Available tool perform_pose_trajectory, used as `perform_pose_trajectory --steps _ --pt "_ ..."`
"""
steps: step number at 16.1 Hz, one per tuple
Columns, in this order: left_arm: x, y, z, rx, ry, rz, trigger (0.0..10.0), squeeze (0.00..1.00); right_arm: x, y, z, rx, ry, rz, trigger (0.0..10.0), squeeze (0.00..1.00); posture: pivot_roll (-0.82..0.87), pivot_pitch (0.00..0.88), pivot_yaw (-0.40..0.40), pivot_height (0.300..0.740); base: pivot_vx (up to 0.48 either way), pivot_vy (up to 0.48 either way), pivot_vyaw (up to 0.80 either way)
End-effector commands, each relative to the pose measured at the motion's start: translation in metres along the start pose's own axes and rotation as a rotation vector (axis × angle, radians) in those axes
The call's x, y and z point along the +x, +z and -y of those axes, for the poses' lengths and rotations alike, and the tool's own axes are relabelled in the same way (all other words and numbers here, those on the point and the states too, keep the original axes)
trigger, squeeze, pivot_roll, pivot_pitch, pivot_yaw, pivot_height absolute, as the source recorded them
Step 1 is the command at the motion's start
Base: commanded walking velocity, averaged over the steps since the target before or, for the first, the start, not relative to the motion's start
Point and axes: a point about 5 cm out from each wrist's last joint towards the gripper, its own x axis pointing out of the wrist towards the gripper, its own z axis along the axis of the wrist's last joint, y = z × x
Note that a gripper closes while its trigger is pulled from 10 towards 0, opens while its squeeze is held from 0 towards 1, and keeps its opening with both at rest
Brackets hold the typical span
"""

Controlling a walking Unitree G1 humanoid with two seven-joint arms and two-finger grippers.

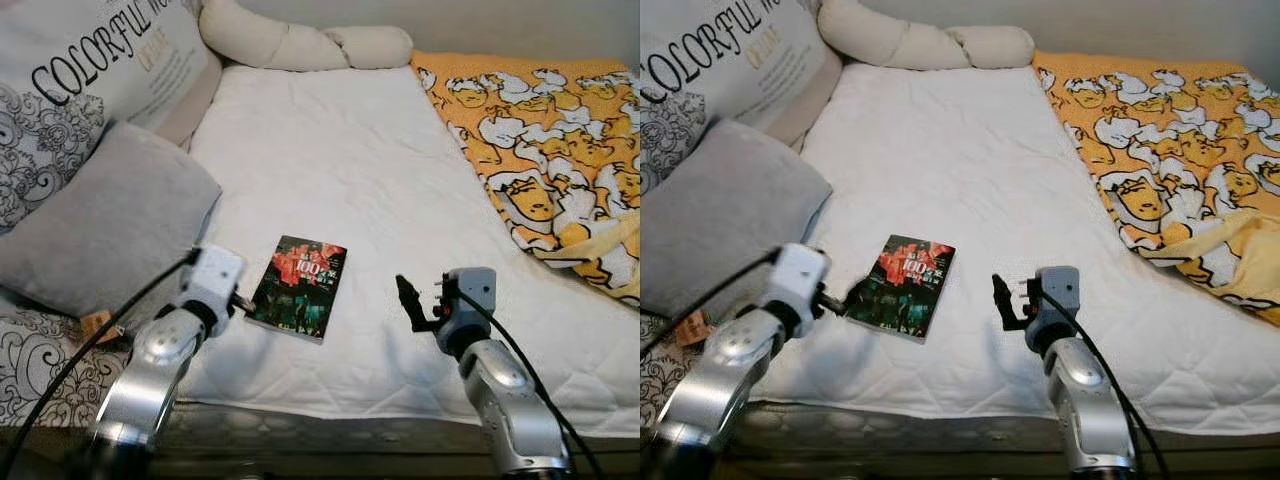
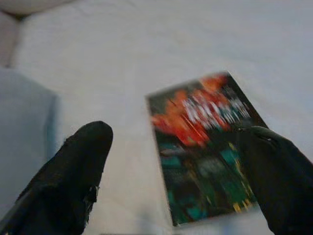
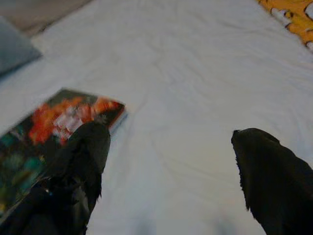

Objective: Clean up the room

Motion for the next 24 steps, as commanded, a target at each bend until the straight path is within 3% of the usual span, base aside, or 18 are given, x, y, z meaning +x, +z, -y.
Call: perform_pose_trajectory --steps 1,4,8,10,14,17,19,22,24 --pt "0.012 -0.005 0.003 0.09 -0.103 -0.037 10.0 0.0 -0.004 0.003 0.011 -0.056 -0.007 -0.023 10.0 0.0 -0.07 0.0 -0.042 0.74 0.0 0.0 0.0" --pt "0.032 -0.004 0.011 0.152 -0.225 -0.066 10.0 0.0 -0.018 0.004 0.033 -0.1 -0.041 -0.073 10.0 0.0 -0.13 0.0 -0.047 0.74 0.0 0.0 0.0" --pt "0.046 -0.017 0.04 0.294 -0.474 -0.129 10.0 0.0 -0.034 0.01 0.046 -0.2 0.007 -0.132 10.0 0.0 -0.2 0.0 -0.05 0.74 0.0 0.0 0.0" --pt "0.056 -0.029 0.047 0.491 -0.448 -0.192 10.0 0.0 -0.049 0.015 0.042 -0.226 0.039 -0.164 10.0 0.0 -0.26 0.0 -0.052 0.74 0.0 0.0 0.0" --pt "0.062 -0.04 0.041 0.666 -0.373 -0.299 10.0 0.0 -0.066 0.013 0.028 -0.267 0.187 -0.225 10.0 0.0 -0.3 0.0 -0.06 0.74 0.0 0.0 0.0" --pt "0.069 -0.034 0.025 0.696 -0.226 -0.318 10.0 0.0 -0.081 0.017 0.014 -0.267 0.354 -0.29 10.0 0.0 -0.33 0.0 -0.068 0.74 0.0 0.0 0.0" --pt "0.072 -0.026 0.014 0.667 -0.14 -0.303 10.0 0.0 -0.091 0.02 0.008 -0.236 0.485 -0.325 10.0 0.0 -0.34 0.0 -0.063 0.74 0.0 0.0 0.0" --pt "0.076 -0.019 0.015 0.612 -0.125 -0.275 10.0 0.0 -0.096 0.026 0.004 -0.205 0.584 -0.331 10.0 0.0 -0.34 0.0 -0.06 0.74 0.0 0.0 0.0" --pt "0.08 -0.013 0.025 0.542 -0.155 -0.236 10.0 0.0 -0.098 0.03 0.004 -0.187 0.629 -0.333 10.0 0.0 -0.34 0.0 -0.061 0.74 0.0 0.0 0.0"
